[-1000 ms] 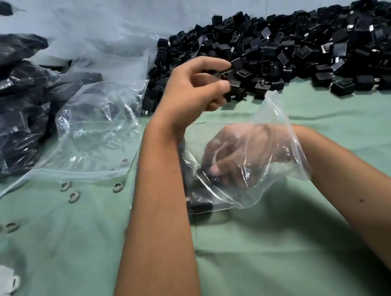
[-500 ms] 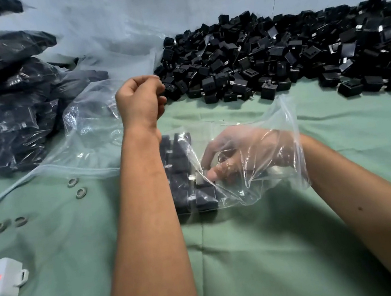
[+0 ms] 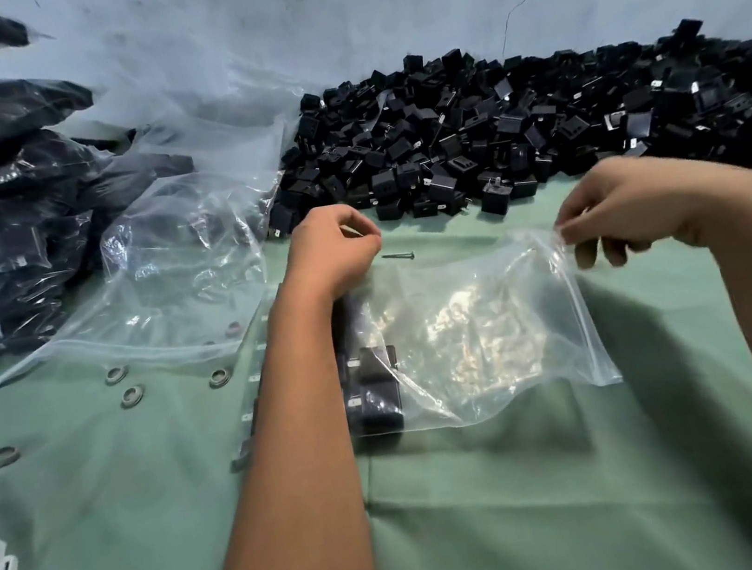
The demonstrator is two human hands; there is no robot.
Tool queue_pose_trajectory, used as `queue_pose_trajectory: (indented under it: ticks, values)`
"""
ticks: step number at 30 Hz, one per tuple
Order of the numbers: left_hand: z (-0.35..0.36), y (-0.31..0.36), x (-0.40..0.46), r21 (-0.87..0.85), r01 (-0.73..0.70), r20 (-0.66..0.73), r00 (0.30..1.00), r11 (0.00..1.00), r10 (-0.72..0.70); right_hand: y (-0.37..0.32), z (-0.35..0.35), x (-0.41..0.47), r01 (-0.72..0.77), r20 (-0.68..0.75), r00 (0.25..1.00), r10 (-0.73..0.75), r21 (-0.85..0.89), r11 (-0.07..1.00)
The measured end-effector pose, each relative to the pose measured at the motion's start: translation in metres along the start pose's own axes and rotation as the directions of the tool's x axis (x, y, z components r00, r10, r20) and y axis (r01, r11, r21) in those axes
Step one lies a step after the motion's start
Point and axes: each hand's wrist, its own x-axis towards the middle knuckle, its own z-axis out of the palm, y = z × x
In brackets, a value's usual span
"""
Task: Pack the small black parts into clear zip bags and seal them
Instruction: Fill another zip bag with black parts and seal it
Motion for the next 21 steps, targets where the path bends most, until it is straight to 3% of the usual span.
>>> queue_pose_trajectory:
  ticks: [2, 4, 7, 9, 11, 17, 21]
  values:
    - [-0.001, 0.003, 0.001, -0.032, -0.005, -0.004, 1.0, 0.999, 0.005, -0.008, -0.004, 0.004, 0.002, -0.322, 0.947, 0.009, 0.034, 0.999]
    - [0.0, 0.005, 0.0, -0.05, -0.014, -0.013, 1.0, 0.999, 0.013, -0.032, 0.002, 0.013, 0.106, -0.442, 0.895, -0.059, 0.083, 0.991]
    - [0.0, 0.005, 0.0, -0.065, -0.016, -0.036, 0.999, 0.998, 0.014, -0.074, 0.027, 0.039, 0.193, -0.335, 0.914, -0.228, -0.135, 0.972]
    - [-0.001, 0.004, 0.0, -0.076, -0.012, -0.046, 0.999, 0.997, 0.009, -0.091, 0.047, 0.064, 0.234, -0.248, 0.898, -0.363, -0.43, 0.872]
    - [-0.002, 0.003, 0.001, -0.088, -0.008, -0.054, 0.999, 0.996, 0.003, -0.098, 0.064, 0.087, 0.223, -0.146, 0.908, -0.392, -0.624, 0.749]
    - [-0.002, 0.001, 0.003, -0.114, -0.017, -0.077, 0.997, 0.993, 0.009, -0.107, 0.085, 0.124, 0.197, -0.054, 0.937, -0.344, -0.733, 0.651]
    - [-0.001, 0.002, 0.004, -0.163, -0.041, -0.083, 0.996, 0.986, 0.027, -0.113, 0.093, 0.111, 0.179, -0.194, 0.867, -0.459, -0.739, 0.65]
